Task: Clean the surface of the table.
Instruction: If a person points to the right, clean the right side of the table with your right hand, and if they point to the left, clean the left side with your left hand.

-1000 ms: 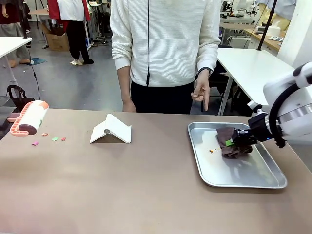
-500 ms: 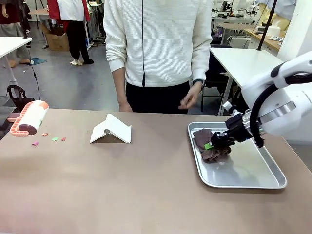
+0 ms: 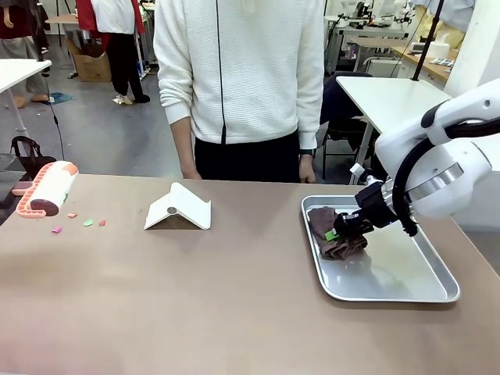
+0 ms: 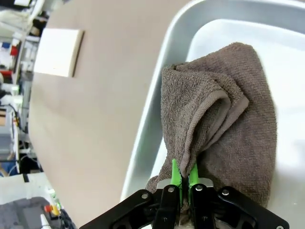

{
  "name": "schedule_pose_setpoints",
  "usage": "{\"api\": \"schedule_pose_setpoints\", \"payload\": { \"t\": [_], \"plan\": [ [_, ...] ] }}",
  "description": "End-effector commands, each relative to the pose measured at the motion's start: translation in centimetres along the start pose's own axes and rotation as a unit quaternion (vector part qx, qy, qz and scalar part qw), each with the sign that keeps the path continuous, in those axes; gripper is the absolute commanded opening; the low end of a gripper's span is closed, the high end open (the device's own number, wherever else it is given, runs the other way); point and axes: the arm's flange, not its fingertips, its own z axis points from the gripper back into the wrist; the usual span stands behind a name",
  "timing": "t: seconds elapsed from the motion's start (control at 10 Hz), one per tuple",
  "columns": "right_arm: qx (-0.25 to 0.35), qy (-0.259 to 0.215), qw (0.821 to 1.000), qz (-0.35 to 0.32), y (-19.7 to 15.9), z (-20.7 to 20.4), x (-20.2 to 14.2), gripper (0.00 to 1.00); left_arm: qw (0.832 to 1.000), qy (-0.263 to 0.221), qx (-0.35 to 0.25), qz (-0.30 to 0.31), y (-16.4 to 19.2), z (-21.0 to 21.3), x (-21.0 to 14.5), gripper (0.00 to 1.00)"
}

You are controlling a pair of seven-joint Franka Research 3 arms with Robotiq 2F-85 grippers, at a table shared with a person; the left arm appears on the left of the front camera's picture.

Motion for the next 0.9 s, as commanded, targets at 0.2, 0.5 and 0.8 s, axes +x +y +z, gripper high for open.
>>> {"api": "schedule_pose_setpoints", "payload": {
  "t": [0.2, 0.5, 0.8],
  "plan": [
    [-0.044, -0.022, 0.995, -0.088, -5.6, 3.8, -1.1, 0.06, 1.000, -0.001, -0.002, -0.004, -0.7, 0.1, -0.4, 0.07],
    [-0.030, -0.059, 0.987, -0.147, -9.5, 6.9, -2.8, 0.06, 1.000, -0.001, -0.002, -0.004, -0.7, 0.1, -0.4, 0.07],
    [0.051, -0.100, 0.980, -0.165, -11.3, 9.4, -4.3, 0.06, 1.000, -0.001, -0.002, -0.004, -0.7, 0.1, -0.4, 0.07]
  ]
}}
